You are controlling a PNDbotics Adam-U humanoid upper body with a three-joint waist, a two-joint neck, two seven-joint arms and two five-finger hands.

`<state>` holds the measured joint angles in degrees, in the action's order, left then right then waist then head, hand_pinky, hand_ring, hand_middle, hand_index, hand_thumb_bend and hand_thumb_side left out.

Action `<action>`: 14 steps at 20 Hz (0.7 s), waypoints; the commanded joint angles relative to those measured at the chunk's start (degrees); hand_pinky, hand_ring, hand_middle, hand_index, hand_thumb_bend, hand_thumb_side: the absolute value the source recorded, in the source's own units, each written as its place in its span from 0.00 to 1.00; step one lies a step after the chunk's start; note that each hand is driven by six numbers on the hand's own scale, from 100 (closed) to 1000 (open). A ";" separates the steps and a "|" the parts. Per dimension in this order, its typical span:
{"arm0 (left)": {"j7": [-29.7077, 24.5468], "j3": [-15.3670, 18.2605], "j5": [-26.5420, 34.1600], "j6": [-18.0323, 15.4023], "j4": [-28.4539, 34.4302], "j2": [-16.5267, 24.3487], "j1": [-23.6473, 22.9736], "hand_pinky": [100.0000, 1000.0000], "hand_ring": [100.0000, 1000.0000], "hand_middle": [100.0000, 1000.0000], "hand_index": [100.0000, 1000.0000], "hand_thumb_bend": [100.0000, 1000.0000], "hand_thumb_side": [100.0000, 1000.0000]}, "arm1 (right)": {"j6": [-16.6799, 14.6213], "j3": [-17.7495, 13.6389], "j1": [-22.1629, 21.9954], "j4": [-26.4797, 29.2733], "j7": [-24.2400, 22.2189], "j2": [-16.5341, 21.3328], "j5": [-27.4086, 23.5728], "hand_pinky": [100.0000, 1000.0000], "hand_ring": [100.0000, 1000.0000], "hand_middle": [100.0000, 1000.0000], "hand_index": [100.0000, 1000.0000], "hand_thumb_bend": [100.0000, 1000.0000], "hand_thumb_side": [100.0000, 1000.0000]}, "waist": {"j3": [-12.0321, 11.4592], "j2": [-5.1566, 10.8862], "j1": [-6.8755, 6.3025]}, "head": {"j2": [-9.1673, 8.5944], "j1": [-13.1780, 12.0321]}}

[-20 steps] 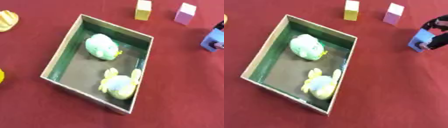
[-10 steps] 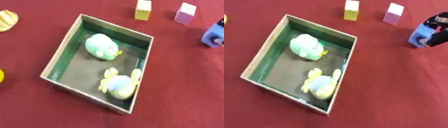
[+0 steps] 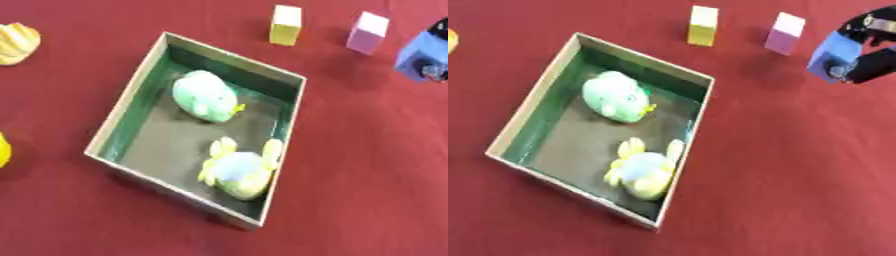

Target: Pick up objects on the table and place them in the box.

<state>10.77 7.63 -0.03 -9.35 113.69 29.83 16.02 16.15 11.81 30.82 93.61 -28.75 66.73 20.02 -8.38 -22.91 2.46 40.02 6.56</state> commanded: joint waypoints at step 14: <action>-1.16 -0.26 -0.90 -0.14 0.90 2.56 1.02 0.77 0.60 0.65 0.84 0.00 0.56 | -4.69 10.19 13.89 17.75 -10.29 -2.06 -2.52 0.81 0.78 0.65 0.76 0.00 0.35 | -1.30 5.63 2.88 | 2.11 0.34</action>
<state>9.87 7.25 -0.57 -9.36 113.69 30.35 16.25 11.46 21.66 43.76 110.15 -38.02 64.20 17.95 -9.76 -18.43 5.65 41.86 6.70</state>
